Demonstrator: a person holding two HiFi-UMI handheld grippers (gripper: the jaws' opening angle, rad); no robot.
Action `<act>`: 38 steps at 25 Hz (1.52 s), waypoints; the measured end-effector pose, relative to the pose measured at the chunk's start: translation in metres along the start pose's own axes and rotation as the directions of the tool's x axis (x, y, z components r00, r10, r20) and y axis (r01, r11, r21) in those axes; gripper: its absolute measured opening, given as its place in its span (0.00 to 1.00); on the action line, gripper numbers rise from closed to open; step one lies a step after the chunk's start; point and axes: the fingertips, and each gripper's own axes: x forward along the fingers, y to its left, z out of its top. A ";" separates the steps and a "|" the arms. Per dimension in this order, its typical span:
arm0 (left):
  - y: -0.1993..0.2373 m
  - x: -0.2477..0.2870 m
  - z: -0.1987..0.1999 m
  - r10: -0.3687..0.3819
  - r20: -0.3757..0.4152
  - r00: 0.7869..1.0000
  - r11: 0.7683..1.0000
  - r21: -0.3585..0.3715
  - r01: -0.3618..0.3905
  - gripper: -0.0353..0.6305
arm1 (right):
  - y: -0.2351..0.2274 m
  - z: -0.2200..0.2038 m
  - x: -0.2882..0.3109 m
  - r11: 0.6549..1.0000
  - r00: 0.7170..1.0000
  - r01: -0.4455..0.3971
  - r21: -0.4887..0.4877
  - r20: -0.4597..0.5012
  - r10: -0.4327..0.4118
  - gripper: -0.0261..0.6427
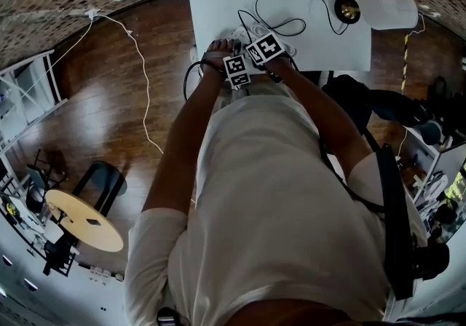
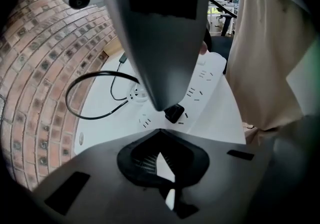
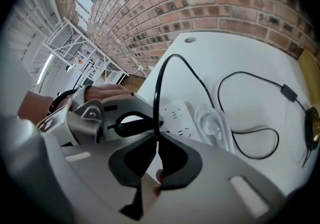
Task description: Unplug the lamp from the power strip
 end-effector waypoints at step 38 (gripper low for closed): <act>0.000 0.000 0.002 0.014 -0.022 1.000 0.998 0.053 -0.013 0.03 | -0.004 0.002 -0.004 0.997 0.997 -0.062 0.040 -0.035 0.063 0.06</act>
